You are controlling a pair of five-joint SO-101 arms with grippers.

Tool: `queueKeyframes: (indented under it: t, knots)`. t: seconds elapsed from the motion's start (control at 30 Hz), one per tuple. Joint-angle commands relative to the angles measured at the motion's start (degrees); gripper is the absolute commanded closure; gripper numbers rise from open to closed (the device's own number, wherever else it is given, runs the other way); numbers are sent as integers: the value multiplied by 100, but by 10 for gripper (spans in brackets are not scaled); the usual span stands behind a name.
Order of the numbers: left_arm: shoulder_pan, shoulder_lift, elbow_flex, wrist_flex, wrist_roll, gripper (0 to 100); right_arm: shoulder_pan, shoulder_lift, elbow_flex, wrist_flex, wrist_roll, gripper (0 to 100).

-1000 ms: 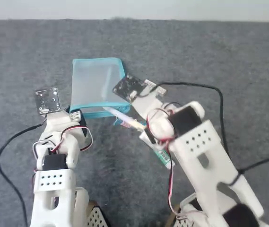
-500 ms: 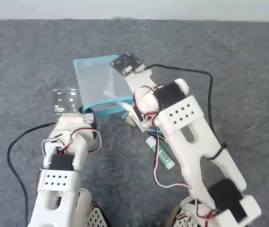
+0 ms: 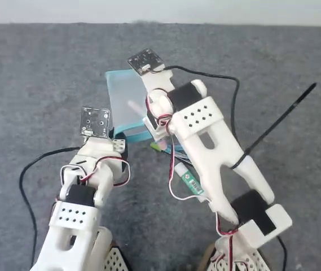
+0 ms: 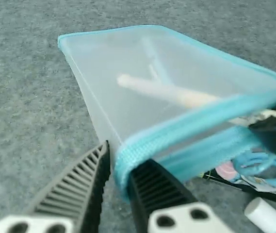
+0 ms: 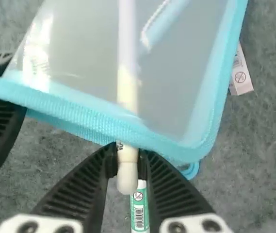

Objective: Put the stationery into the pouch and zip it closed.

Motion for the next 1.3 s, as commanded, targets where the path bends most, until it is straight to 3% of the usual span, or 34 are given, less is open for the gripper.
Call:
queueKeyframes:
  t: [0.0,0.2,0.53,0.63,0.73,0.93,1.27]
  knots:
    - [62,-202,-92,-158,-53,987,-57,-84,-484,-66,-53,840]
    - [62,-202,-92,-167,-62,987,-215,-92,-853,374,422,688]
    - [-536,-202,-110,-334,-18,987,-163,-1349,-1152,1640,1468,699]
    - [-809,-202,-119,-396,-9,987,-84,-1692,-369,1833,1908,699]
    - [-1108,-211,-136,-404,-9,987,163,-1859,1046,1455,2374,699]
    - [-1486,-211,-189,-404,-9,987,1103,-2018,3666,-585,2699,700]
    - [-1477,-211,-189,-404,-44,987,1270,-1974,5169,-2360,3974,700]
